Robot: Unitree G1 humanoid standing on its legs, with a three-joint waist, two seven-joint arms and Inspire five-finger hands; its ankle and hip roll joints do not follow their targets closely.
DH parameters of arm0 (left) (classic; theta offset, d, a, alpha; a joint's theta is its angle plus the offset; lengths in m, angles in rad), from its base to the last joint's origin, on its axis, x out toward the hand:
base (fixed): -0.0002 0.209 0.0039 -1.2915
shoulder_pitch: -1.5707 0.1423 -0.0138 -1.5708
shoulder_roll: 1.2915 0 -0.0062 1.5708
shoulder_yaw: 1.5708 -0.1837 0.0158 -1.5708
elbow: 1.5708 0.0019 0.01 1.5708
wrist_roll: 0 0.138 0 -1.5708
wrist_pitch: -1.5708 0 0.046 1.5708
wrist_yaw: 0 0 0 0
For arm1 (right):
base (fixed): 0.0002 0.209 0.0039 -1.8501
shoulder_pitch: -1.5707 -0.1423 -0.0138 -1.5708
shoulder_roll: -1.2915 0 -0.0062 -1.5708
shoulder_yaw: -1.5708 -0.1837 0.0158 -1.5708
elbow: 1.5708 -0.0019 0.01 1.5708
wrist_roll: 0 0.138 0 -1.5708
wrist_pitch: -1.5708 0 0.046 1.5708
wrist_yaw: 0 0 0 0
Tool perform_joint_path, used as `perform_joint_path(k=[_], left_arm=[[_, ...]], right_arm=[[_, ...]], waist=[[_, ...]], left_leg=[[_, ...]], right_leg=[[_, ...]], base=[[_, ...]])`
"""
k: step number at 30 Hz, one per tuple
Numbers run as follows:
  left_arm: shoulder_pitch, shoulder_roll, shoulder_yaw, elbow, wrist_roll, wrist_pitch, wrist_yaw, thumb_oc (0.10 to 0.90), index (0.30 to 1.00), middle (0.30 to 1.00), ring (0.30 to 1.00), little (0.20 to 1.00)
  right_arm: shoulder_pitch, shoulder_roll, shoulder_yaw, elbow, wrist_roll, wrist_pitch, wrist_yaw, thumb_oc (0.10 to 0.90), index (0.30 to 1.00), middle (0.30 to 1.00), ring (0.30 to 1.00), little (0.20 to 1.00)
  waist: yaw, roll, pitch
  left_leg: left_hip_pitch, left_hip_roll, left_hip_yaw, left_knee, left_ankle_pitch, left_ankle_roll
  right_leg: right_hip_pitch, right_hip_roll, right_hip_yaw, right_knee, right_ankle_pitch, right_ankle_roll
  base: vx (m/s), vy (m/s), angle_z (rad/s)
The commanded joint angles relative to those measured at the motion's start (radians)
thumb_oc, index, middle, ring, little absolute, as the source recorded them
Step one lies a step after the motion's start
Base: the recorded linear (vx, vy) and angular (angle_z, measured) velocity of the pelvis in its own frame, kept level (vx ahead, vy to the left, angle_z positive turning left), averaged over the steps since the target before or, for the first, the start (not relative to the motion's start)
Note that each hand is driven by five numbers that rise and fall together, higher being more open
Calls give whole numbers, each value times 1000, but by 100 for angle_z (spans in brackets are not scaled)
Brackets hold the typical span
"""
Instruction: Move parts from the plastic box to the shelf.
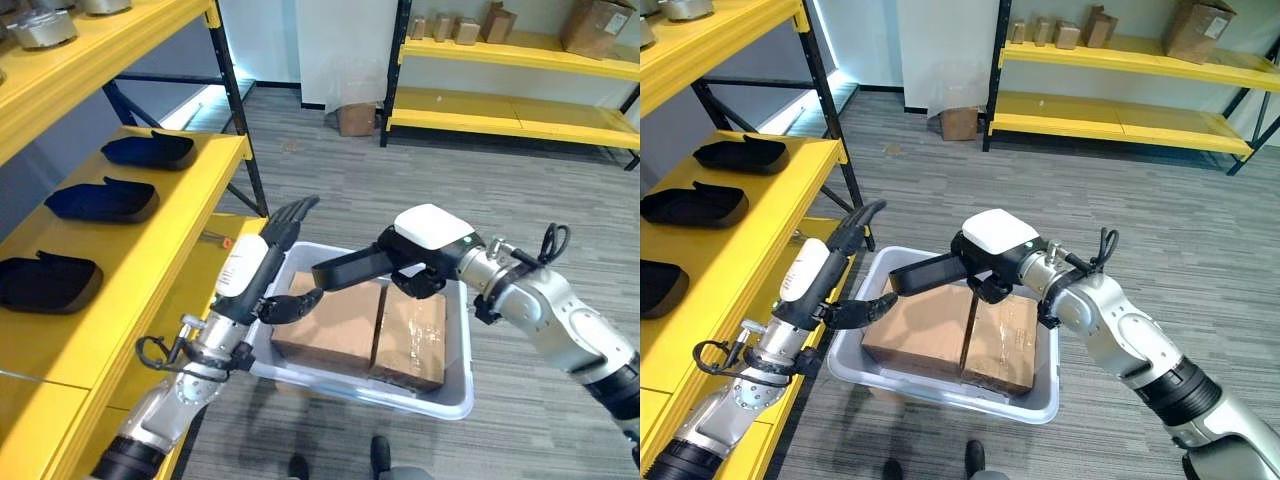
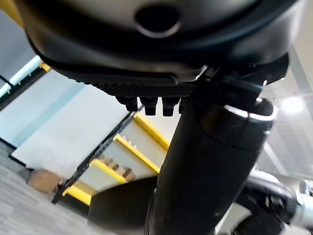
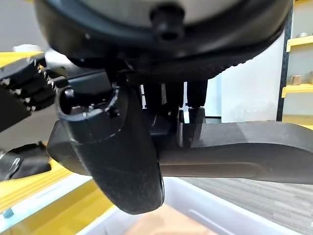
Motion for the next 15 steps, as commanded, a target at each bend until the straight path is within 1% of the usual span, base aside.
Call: perform_joint_path(k=[1, 8, 11, 15], left_arm=[[-87, 23, -33, -38, -75, -55, 4, 900, 1000, 1000, 1000, 1000], [-74, 15, -59, -50, -95, -58, -17, 900, 1000, 1000, 1000, 1000], [-75, 9, -59, -58, -75, -46, 0, 900, 1000, 1000, 1000, 1000], [-79, 12, -45, -43, -25, -32, 60, 900, 1000, 1000, 1000, 1000]], right_arm=[[-179, 32, -56, 8, -44, 22, -122, 400, 300, 300, 300, 300], [-202, 35, -76, 0, -19, 22, -139, 400, 300, 300, 300, 300], [-207, 43, -70, -27, 0, 21, -122, 400, 300, 300, 300, 300], [-192, 46, -72, -75, 50, -11, -94, 400, 300, 300, 300, 300]], waist=[[14, -11, -116], [15, -11, -115], [14, -11, -116], [11, -10, -116]], left_leg=[[-10, 36, -3, -8, -31, -9], [-11, 34, -4, -8, -32, -9], [-12, 33, -3, -8, -33, -9], [-14, 34, -3, -8, -34, -9]], right_leg=[[50, -34, -11, 35, -89, 58], [49, -35, -11, 33, -88, 59], [49, -34, -9, 31, -88, 58], [44, -35, -8, 33, -88, 58]], base=[[0, 0, 0], [0, 0, 0], [0, 0, 0], [0, 0, 0]])
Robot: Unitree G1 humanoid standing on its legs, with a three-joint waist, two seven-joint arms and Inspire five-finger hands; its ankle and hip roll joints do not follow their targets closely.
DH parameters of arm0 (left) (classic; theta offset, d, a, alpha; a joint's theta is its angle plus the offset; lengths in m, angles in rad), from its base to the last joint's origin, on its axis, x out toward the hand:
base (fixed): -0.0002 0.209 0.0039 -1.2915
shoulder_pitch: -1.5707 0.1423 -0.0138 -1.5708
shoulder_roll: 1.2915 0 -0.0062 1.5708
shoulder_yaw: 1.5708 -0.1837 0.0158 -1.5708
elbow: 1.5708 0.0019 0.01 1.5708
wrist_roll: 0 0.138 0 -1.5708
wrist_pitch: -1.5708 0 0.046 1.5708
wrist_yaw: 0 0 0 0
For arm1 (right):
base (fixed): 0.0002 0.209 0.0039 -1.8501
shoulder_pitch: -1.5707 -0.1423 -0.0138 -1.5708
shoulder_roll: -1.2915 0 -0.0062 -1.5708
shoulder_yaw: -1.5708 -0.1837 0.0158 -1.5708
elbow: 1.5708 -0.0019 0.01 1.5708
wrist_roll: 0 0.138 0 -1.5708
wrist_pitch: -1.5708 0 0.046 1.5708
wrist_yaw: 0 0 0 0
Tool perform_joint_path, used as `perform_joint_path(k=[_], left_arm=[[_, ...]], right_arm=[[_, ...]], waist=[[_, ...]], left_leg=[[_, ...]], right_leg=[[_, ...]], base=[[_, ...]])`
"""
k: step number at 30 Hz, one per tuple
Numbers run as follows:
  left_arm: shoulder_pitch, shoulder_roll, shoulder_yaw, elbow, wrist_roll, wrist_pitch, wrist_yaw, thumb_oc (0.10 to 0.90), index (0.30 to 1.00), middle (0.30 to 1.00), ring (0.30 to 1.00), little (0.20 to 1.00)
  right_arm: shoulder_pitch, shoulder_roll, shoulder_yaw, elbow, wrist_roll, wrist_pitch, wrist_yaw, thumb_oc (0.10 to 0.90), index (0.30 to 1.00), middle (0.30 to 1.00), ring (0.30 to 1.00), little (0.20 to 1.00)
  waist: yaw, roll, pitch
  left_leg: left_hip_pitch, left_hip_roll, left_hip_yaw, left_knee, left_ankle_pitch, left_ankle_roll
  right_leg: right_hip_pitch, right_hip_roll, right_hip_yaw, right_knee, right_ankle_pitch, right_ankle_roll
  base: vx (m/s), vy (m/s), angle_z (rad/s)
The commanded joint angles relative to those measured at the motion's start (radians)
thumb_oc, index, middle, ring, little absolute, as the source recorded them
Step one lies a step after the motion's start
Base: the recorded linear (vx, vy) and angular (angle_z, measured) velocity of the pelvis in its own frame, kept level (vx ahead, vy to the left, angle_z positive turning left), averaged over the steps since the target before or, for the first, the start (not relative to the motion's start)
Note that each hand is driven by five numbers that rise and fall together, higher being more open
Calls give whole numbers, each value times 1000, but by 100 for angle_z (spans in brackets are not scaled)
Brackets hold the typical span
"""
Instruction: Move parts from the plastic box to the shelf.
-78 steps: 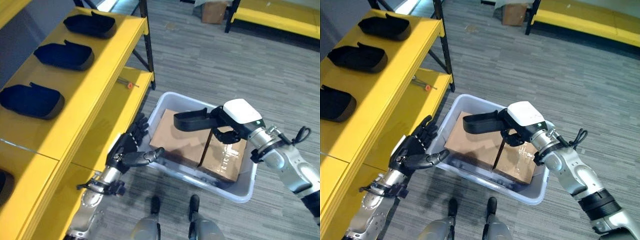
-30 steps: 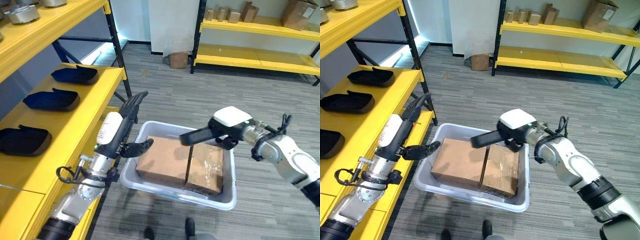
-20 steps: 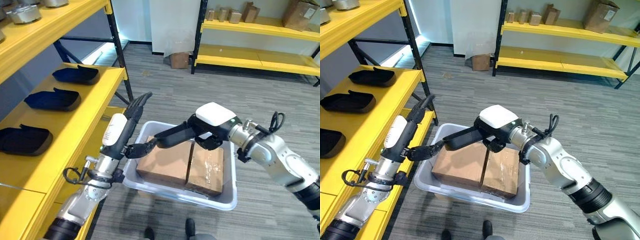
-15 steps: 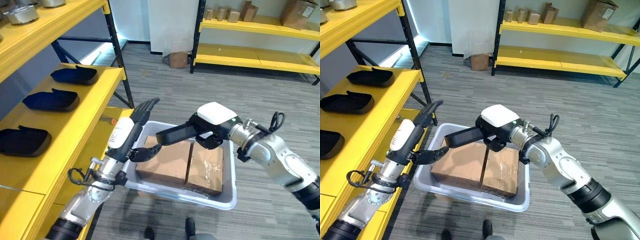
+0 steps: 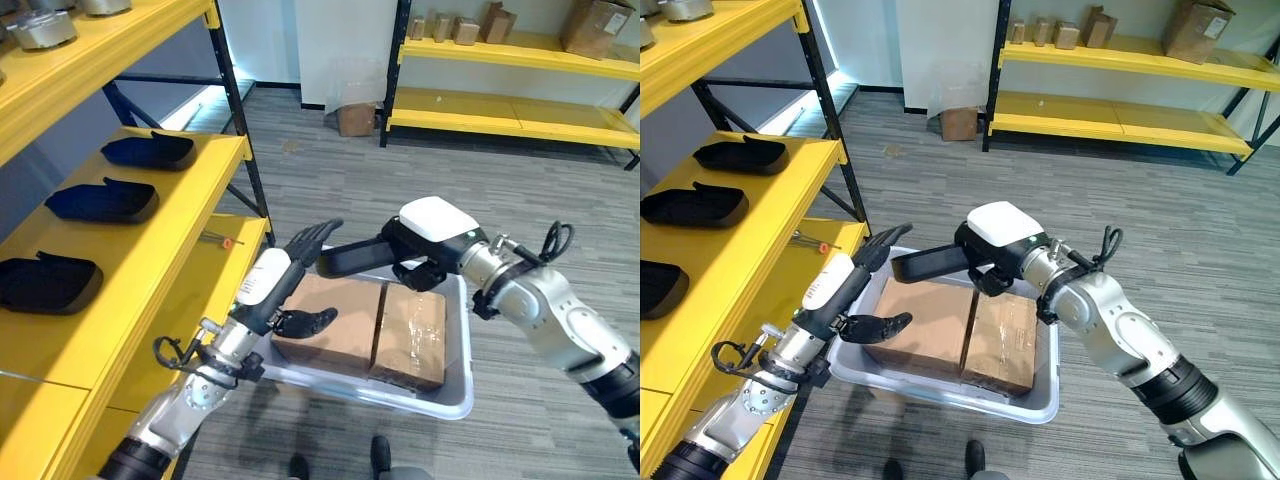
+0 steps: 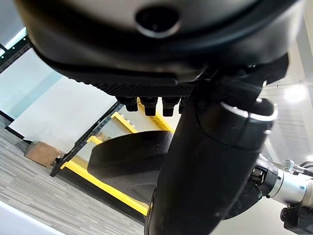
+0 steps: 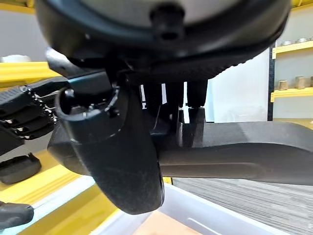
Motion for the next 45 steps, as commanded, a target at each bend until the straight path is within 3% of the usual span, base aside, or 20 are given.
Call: perform_joint_path(k=[1, 13, 23, 33, 37, 38, 45], left_arm=[[-86, 14, 10, -25, 10, -28, 122, 900, 1000, 1000, 1000, 1000], [-101, 8, 23, -1, 137, -23, 227, 900, 1000, 1000, 1000, 1000], [-101, 8, 4, 13, 190, -15, 292, 900, 1000, 1000, 1000, 1000], [-87, 9, 16, -22, 162, 75, 234, 900, 1000, 1000, 1000, 1000], [-69, 12, 24, -49, 101, 113, 150, 900, 1000, 1000, 1000, 1000], [-64, 12, 26, -63, 104, 106, 150, 400, 300, 300, 300, 300], [-63, 7, 24, -145, 87, 126, 111, 400, 300, 300, 300, 300]], right_arm=[[-174, 25, -75, -103, 57, -52, -61, 400, 300, 300, 300, 300], [-116, 30, -67, -232, 59, -134, -33, 400, 300, 300, 300, 300], [-130, 21, -61, -267, 56, -136, -28, 400, 300, 300, 300, 300], [-117, 10, -72, -273, 56, -154, -28, 400, 300, 300, 300, 300], [-111, 2, -83, -293, 65, -152, -27, 400, 300, 300, 300, 300], [-109, 1, -85, -295, 68, -153, -28, 400, 300, 300, 300, 300], [-87, 11, -99, -311, 47, -149, -38, 400, 300, 300, 300, 300]], waist=[[8, -10, -116], [-4, -10, -116], [-7, -12, -117], [-4, -13, -115], [-1, -13, -113], [1, -13, -112], [4, -14, -113]], left_leg=[[-14, 34, -2, -8, -33, -8], [-17, 33, 2, -8, -35, -7], [-16, 34, 3, -8, -38, -8], [-15, 34, 1, -8, -37, -8], [-17, 33, -3, -8, -37, -7], [-17, 33, -5, -8, -37, -6], [-19, 31, -8, -8, -36, -7]], right_leg=[[44, -35, -5, 33, -88, 58], [37, -32, 6, 32, -85, 58], [35, -31, 13, 34, -90, 57], [38, -30, 12, 35, -91, 58], [38, -29, 10, 34, -92, 57], [38, -28, 10, 34, -92, 57], [42, -29, 4, 30, -89, 58]], base=[[0, 0, 0], [-1, -1, -2], [0, -2, -1], [0, 0, 0], [0, 0, 0], [0, 0, 0], [0, 0, 0]])
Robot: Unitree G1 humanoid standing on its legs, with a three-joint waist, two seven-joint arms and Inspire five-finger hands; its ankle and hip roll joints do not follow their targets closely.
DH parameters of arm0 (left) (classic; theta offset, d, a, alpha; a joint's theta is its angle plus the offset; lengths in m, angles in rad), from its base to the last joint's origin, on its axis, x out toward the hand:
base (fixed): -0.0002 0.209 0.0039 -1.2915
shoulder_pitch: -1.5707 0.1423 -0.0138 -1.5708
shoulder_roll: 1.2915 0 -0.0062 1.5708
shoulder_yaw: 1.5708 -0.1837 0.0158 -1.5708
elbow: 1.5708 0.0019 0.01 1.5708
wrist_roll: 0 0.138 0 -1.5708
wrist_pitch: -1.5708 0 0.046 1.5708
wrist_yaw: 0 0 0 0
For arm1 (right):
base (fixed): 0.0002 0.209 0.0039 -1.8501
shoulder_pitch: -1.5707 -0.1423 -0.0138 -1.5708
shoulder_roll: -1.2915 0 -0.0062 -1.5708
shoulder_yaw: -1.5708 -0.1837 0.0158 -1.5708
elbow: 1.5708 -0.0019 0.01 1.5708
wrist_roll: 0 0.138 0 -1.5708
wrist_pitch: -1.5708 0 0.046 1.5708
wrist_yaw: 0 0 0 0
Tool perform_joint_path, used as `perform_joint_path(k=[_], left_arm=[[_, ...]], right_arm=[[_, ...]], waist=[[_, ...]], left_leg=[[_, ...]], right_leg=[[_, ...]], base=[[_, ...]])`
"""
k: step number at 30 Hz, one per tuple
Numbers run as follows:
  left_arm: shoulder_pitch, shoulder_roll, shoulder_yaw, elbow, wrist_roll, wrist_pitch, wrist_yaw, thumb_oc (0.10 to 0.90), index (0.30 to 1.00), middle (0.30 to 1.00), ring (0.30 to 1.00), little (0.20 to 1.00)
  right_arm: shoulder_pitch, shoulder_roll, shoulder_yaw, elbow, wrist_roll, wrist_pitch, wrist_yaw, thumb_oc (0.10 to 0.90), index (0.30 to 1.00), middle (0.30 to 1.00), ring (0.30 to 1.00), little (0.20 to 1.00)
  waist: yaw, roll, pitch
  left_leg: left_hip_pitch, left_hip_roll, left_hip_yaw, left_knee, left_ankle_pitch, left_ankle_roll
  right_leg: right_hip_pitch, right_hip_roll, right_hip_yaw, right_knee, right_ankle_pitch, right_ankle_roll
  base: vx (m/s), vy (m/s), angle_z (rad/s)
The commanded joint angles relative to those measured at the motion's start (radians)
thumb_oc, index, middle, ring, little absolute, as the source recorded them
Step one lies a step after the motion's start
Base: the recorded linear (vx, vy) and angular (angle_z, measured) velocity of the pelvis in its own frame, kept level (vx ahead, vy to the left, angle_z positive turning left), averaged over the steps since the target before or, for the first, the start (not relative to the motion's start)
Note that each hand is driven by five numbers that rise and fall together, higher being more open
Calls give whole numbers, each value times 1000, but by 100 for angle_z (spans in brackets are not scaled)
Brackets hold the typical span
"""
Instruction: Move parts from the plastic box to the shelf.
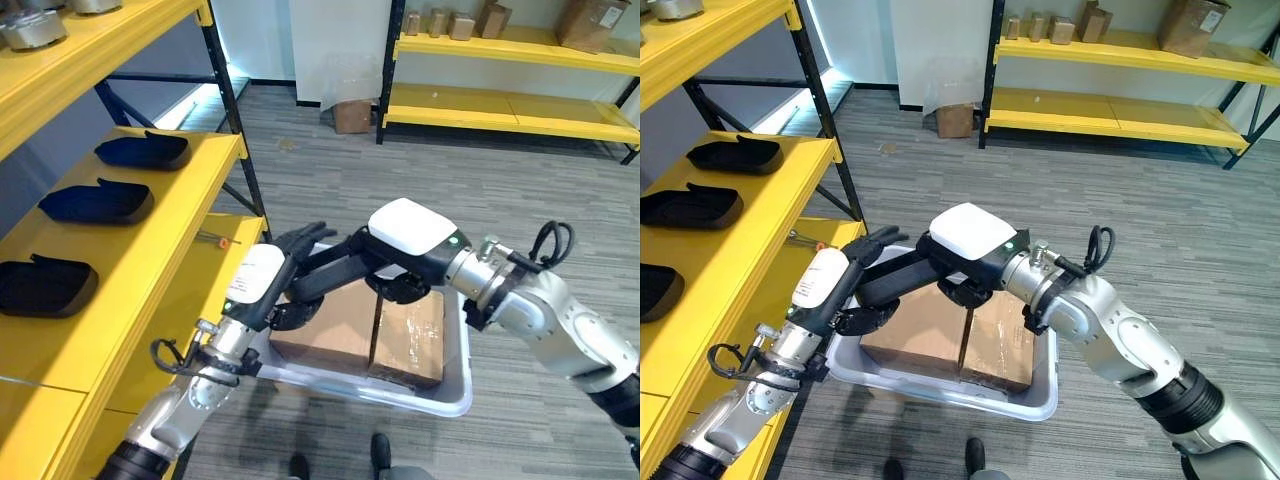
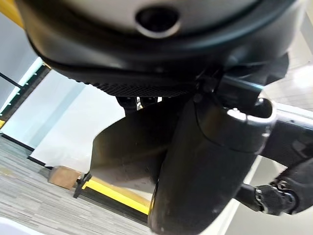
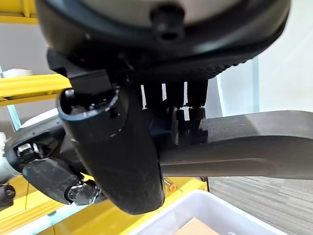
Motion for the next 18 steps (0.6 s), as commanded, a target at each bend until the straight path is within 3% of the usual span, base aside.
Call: perform_joint_path(k=[1, 7, 13, 18], left_arm=[[-84, 9, 8, -45, -67, -49, 47, 400, 300, 300, 300, 300], [-88, -4, 26, -36, -106, -62, 88, 400, 300, 300, 300, 300], [-92, -27, 79, -90, -180, -43, 108, 400, 300, 300, 300, 300], [-130, -64, 94, -61, -184, -7, 205, 400, 300, 300, 300, 300]], right_arm=[[-97, 32, -71, -143, 13, -51, -88, 400, 300, 300, 300, 300], [-95, 47, -62, -129, 27, -42, -102, 400, 300, 300, 300, 300], [-105, 84, -48, -97, 88, 15, -120, 400, 300, 300, 300, 300], [-118, 135, -21, -46, 146, 68, -117, 400, 300, 300, 300, 300]], waist=[[2, -16, -113], [6, -16, -112], [21, -19, -112], [28, -25, -117]], left_leg=[[-13, 31, -25, -8, -34, -6], [-13, 32, -25, -8, -34, -7], [-13, 31, -40, -8, -31, -11], [-11, 29, -49, -8, -33, -11]], right_leg=[[56, -31, -18, 30, -91, 60], [57, -32, -20, 30, -91, 59], [63, -33, -32, 28, -91, 57], [71, -34, -43, 27, -92, 55]], base=[[0, 0, 0], [0, 0, 0], [-1, -1, 1], [4, -2, 4]])
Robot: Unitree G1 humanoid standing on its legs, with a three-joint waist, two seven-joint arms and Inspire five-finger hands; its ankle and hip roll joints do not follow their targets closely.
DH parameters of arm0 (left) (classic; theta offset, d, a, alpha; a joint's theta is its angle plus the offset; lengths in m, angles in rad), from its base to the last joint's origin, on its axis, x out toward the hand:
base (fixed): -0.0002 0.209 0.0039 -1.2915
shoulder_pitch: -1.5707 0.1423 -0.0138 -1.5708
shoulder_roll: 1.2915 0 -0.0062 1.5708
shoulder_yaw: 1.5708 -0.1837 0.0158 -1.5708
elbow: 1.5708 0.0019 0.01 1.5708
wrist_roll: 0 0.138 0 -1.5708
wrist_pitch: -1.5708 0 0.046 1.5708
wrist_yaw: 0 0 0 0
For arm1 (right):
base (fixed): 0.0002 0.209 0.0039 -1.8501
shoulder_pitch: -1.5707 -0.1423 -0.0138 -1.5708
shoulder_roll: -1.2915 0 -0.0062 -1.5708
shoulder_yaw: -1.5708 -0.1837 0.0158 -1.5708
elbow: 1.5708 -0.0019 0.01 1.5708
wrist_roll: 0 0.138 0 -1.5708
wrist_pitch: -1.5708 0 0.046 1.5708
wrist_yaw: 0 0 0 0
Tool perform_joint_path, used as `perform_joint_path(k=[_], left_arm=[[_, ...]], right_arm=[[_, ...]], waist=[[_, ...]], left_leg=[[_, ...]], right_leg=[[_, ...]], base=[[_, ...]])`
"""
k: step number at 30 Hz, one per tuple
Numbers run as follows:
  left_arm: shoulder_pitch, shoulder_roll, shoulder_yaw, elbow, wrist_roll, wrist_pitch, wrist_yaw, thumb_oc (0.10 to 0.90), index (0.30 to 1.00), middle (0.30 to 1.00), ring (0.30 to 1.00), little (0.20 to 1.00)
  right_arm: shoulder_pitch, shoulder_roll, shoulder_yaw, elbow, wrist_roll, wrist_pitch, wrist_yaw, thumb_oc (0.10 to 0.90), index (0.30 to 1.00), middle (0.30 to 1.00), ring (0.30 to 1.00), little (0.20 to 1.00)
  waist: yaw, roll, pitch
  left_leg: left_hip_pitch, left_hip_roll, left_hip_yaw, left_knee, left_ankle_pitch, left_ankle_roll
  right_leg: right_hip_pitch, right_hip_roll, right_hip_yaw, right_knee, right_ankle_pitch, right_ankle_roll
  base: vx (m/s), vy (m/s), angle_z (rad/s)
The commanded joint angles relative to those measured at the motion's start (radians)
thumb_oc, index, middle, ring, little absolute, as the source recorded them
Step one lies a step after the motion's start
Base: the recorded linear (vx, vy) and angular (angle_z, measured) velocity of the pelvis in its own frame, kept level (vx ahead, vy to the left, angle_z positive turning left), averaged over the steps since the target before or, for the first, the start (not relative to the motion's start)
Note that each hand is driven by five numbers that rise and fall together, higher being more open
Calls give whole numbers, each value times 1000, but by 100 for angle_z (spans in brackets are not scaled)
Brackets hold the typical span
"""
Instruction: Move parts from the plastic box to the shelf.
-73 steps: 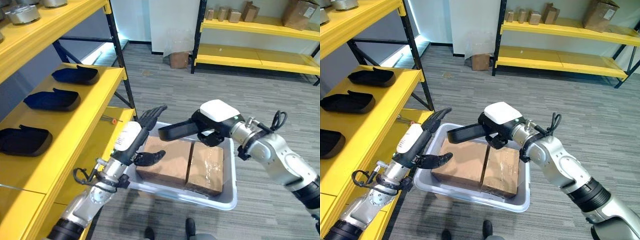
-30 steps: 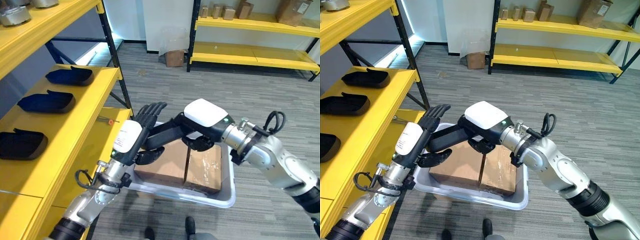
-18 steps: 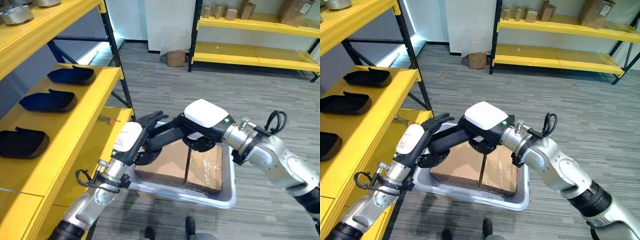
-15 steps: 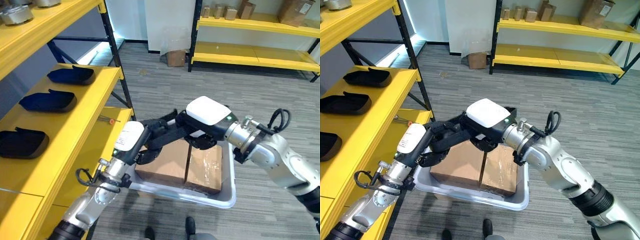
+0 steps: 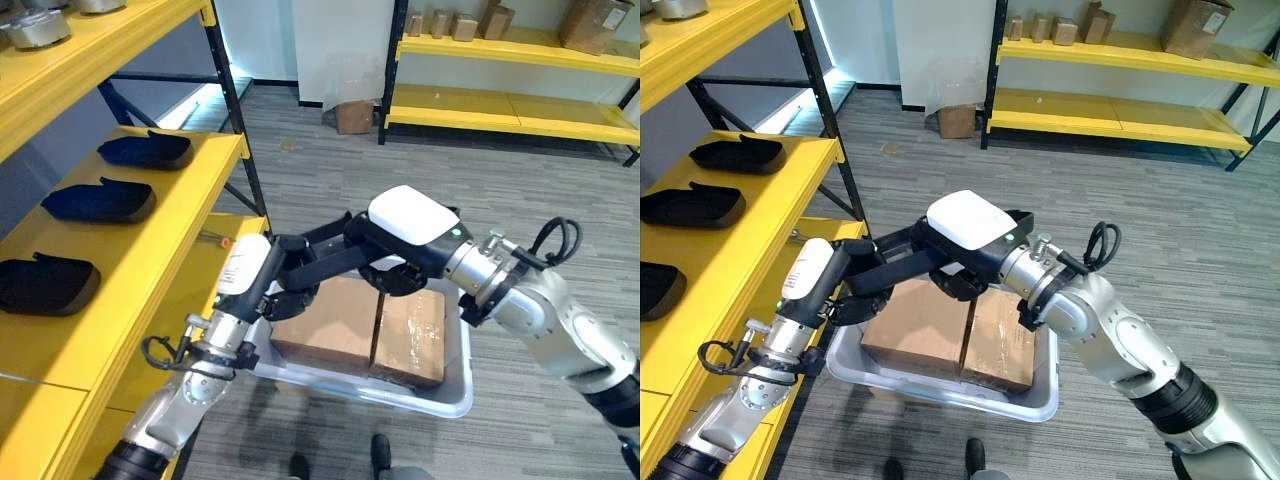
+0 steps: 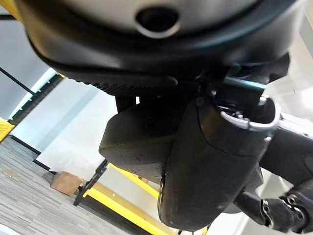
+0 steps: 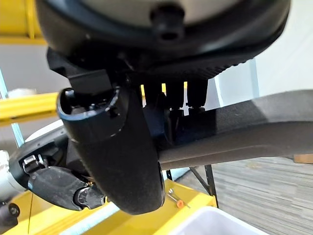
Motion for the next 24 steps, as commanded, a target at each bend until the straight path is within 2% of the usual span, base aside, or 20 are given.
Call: perform_joint_path(k=[1, 3, 4, 5, 6, 7, 8, 12, 17, 20, 22, 24], left_arm=[[-142, -56, 56, -59, -52, -35, 178, 400, 300, 300, 300, 300], [-164, -65, 43, -54, -36, -37, 161, 400, 300, 300, 300, 300], [-173, -68, 33, -52, -26, -33, 156, 400, 300, 300, 300, 300], [-176, -68, 30, -51, -24, -32, 155, 400, 300, 300, 300, 300], [-183, -69, 23, -45, -20, -30, 154, 400, 300, 300, 300, 300], [-183, -69, 23, -45, -20, -30, 154, 400, 300, 300, 300, 300], [-197, -68, 13, -36, -24, -20, 141, 400, 300, 300, 300, 300], [-200, -60, -13, 6, -40, -25, 124, 400, 300, 300, 300, 300], [-187, -57, -14, 45, -50, -56, 111, 400, 300, 300, 300, 300], [-169, -45, -12, 76, -33, -96, 105, 400, 300, 300, 300, 300], [-165, -41, -8, 76, -27, -97, 100, 400, 300, 300, 300, 300], [-156, -34, -3, 74, -27, -93, 90, 400, 300, 300, 300, 300]], right_arm=[[-117, 74, -7, -3, 119, 8, -76, 400, 300, 300, 300, 300], [-120, 91, 5, 20, 155, 14, -73, 400, 300, 300, 300, 300], [-121, 96, 8, 24, 177, 22, -64, 461, 385, 385, 385, 385], [-120, 98, 8, 25, 188, 27, -58, 500, 440, 440, 440, 440], [-118, 102, 8, 25, 200, 38, -48, 627, 618, 618, 618, 618], [-118, 102, 8, 25, 200, 38, -48, 627, 618, 618, 618, 618], [-115, 106, 10, 35, 202, 37, -46, 900, 1000, 1000, 1000, 1000], [-132, 106, 13, 50, 262, 16, 11, 900, 1000, 1000, 1000, 1000], [-135, 73, 3, 33, 223, -38, 83, 900, 1000, 1000, 1000, 1000], [-166, -6, -7, -3, 199, -75, 153, 900, 1000, 1000, 1000, 1000], [-167, -28, -14, -16, 176, -92, 163, 900, 1000, 1000, 1000, 1000], [-165, -66, -27, -41, 120, -136, 170, 900, 1000, 1000, 1000, 1000]], waist=[[24, -26, -118], [24, -29, -120], [22, -30, -120], [21, -30, -120], [19, -30, -120], [19, -30, -120], [16, -31, -120], [12, -31, -121], [10, -32, -120], [7, -39, -124], [4, -40, -125], [-1, -41, -125]], left_leg=[[-14, 28, -35, -8, -33, -9], [-14, 27, -38, -8, -33, -10], [-13, 27, -39, -8, -34, -10], [-13, 27, -39, -8, -34, -10], [-12, 27, -39, -8, -34, -10], [-12, 27, -39, -8, -34, -10], [-11, 27, -38, -8, -35, -9], [-8, 27, -35, -8, -37, -9], [-6, 27, -32, -8, -37, -7], [-7, 28, -29, -8, -36, -8], [-7, 28, -27, -8, -36, -8], [-9, 29, -24, -8, -35, -8]], right_leg=[[64, -35, -34, 26, -92, 55], [65, -35, -37, 26, -90, 56], [66, -35, -38, 26, -91, 55], [66, -35, -38, 26, -91, 55], [66, -36, -37, 28, -91, 55], [66, -36, -37, 28, -91, 55], [66, -36, -36, 29, -91, 56], [67, -36, -33, 30, -92, 57], [67, -37, -31, 31, -93, 57], [67, -36, -30, 31, -91, 58], [65, -35, -28, 33, -90, 58], [61, -34, -23, 34, -90, 58]], base=[[10, -11, 5], [6, -13, 4], [1, -9, 3], [-1, -3, 5], [-1, -1, 5], [-4, 2, 4], [0, 0, 0], [0, 0, 0], [0, 0, 0], [0, 0, 0], [0, 0, 0], [0, 0, 0]])
